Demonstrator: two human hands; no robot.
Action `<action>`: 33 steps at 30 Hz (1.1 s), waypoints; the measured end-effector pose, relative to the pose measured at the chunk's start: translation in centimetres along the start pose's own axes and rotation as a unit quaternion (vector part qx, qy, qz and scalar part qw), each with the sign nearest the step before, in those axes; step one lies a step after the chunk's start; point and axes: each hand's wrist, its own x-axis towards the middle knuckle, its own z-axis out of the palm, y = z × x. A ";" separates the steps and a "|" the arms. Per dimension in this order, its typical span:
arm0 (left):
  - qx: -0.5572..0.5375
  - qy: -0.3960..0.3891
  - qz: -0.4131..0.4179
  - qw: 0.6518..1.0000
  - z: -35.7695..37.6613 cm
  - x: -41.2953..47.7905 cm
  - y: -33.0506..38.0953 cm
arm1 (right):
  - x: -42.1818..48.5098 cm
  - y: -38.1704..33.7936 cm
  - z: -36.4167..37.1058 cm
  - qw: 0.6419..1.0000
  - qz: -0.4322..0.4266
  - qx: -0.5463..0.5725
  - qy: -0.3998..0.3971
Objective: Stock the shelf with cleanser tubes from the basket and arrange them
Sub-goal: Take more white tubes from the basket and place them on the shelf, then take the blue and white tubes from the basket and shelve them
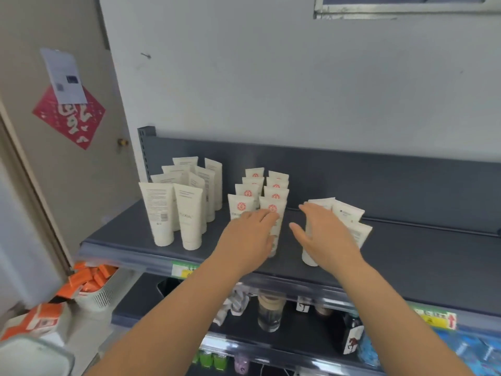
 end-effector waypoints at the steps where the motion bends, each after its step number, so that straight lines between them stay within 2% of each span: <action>1: 0.017 0.000 -0.001 1.000 -0.4 -0.7 -1.2 | 0.1 -1.3 0.5 1.000 -0.013 -0.002 -0.010; 8: 0.075 -0.015 -0.043 0.996 -3.7 -6.0 -10.7 | 1.1 -12.0 4.2 0.993 -0.103 -0.023 -0.047; 17: 0.102 -0.025 -0.162 0.981 -7.0 -18.3 -24.8 | 1.7 -28.2 12.6 0.964 -0.247 -0.004 -0.099; 27: 0.125 -0.043 -0.298 0.945 -9.1 -31.5 -36.7 | 0.9 -44.2 21.8 0.917 -0.361 0.023 -0.168; 33: 0.091 -0.064 -0.389 0.914 -7.9 -37.8 -40.3 | -0.1 -49.5 26.9 0.887 -0.411 0.030 -0.207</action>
